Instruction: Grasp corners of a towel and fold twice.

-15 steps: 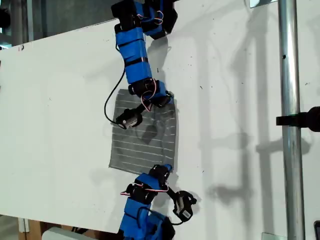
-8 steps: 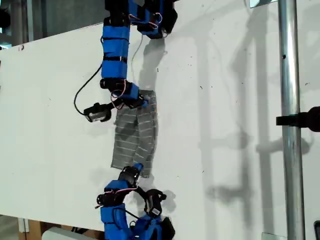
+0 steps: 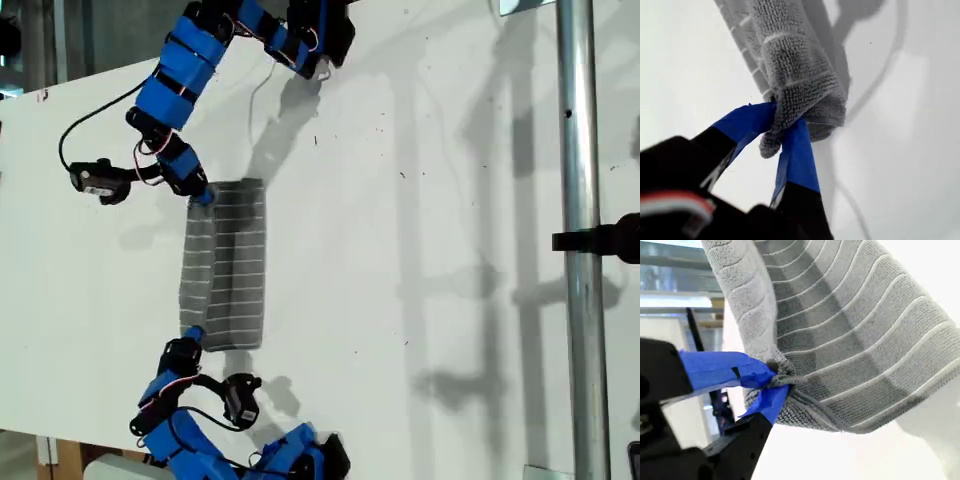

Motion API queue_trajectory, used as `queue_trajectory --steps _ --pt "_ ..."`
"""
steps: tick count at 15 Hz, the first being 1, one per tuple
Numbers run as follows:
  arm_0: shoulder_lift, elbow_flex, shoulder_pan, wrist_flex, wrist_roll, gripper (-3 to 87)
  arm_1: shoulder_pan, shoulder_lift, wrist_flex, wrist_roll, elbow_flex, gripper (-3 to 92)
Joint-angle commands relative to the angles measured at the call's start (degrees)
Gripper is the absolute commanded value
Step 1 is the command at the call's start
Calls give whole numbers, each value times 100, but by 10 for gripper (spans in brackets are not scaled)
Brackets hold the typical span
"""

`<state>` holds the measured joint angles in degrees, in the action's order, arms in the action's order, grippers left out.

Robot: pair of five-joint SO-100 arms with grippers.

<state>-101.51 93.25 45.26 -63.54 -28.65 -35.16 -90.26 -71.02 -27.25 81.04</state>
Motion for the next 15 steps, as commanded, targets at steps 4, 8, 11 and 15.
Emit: queue_trajectory --steps 4,8,11,15 --pt "53 870 -536 914 -580 -18 299 -290 158 -79 817 -3" --pt "624 1230 -940 1292 -967 -18 475 492 677 -299 1248 -3" --pt "817 1433 -888 1477 -1028 -18 448 1055 905 -325 1222 -3" --pt "923 1758 -580 1459 -1020 10 352 1336 905 -360 1187 -3"
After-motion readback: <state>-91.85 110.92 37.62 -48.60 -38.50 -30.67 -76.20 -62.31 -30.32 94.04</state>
